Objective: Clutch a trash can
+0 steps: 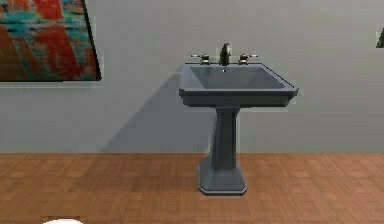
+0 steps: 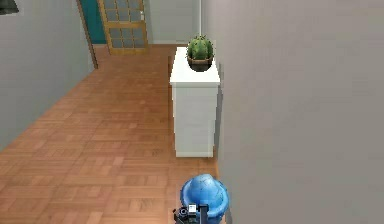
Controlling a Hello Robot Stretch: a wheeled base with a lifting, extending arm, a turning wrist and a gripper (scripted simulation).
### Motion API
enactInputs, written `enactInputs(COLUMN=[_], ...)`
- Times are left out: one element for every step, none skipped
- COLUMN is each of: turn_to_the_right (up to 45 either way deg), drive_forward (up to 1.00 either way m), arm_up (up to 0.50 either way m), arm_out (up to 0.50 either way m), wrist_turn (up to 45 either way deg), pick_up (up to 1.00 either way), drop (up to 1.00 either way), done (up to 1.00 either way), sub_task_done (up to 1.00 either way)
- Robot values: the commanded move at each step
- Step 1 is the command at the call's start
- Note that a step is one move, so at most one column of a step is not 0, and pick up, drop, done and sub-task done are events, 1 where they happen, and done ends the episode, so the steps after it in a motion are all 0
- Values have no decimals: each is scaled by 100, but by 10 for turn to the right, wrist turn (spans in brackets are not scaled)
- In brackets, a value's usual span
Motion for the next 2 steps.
enactInputs(turn_to_the_right=[0, 0], drive_forward=[0, 0], arm_up=[0, 0], arm_out=[0, 0], wrist_turn=[450, 450], pick_up=[0, 0], drop=[0, 0], done=[0, 0], sub_task_done=[0, 0])
